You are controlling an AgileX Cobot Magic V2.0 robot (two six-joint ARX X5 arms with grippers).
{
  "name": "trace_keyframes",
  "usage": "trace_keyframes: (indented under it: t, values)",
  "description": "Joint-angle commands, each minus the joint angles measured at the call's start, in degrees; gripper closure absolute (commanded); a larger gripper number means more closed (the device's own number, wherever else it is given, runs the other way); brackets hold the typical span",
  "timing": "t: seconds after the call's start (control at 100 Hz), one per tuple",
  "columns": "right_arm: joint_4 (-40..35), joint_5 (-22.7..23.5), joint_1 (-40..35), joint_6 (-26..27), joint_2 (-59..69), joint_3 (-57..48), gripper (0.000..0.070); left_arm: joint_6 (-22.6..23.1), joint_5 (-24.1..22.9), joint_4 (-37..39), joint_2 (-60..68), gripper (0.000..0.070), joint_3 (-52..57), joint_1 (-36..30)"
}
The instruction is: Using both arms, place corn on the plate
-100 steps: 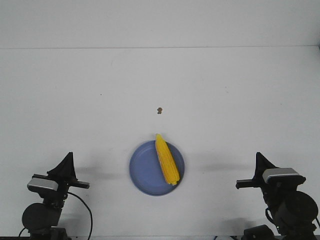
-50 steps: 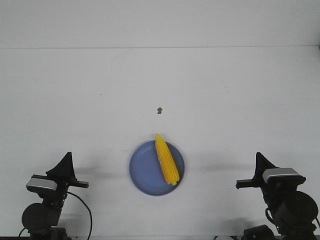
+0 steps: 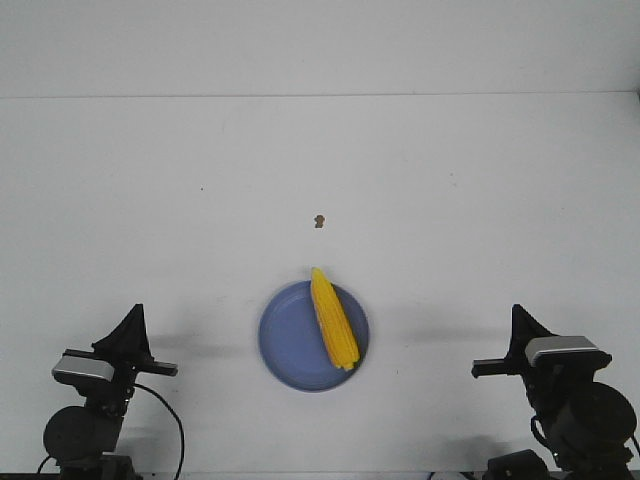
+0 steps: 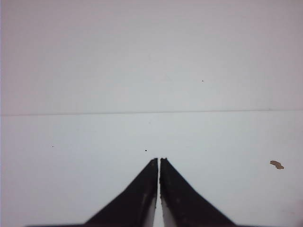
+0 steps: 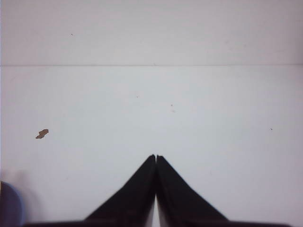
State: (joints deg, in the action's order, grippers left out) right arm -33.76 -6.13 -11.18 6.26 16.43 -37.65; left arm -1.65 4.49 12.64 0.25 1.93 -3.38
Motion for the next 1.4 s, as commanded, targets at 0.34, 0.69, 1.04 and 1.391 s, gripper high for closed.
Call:
trace_keyframes:
  t: [0.34,0.69,1.04,1.391]
  values:
    - [5.79,-0.33,2.43,-1.79,-2.97,3.93,0.0700,-0.55,-0.07,0.57,-0.07,0.0688,-1.14,0.04]
    - [21.24,0.13,7.23,-1.51,-13.73,18.49,0.0700,-0.55,-0.07,0.57,-0.07,0.0688,-1.14,0.04]
    - [28.15,0.74,11.96,-1.44,-16.35,24.17,0.0700,-0.55,-0.07,0.52,-0.07,0.0688,-1.14,0.04]
    - [36.00,4.83,11.96,-1.46,-16.35,30.62,0.0700,-0.55,-0.07,0.52,-0.07,0.0688,-1.14,0.04]
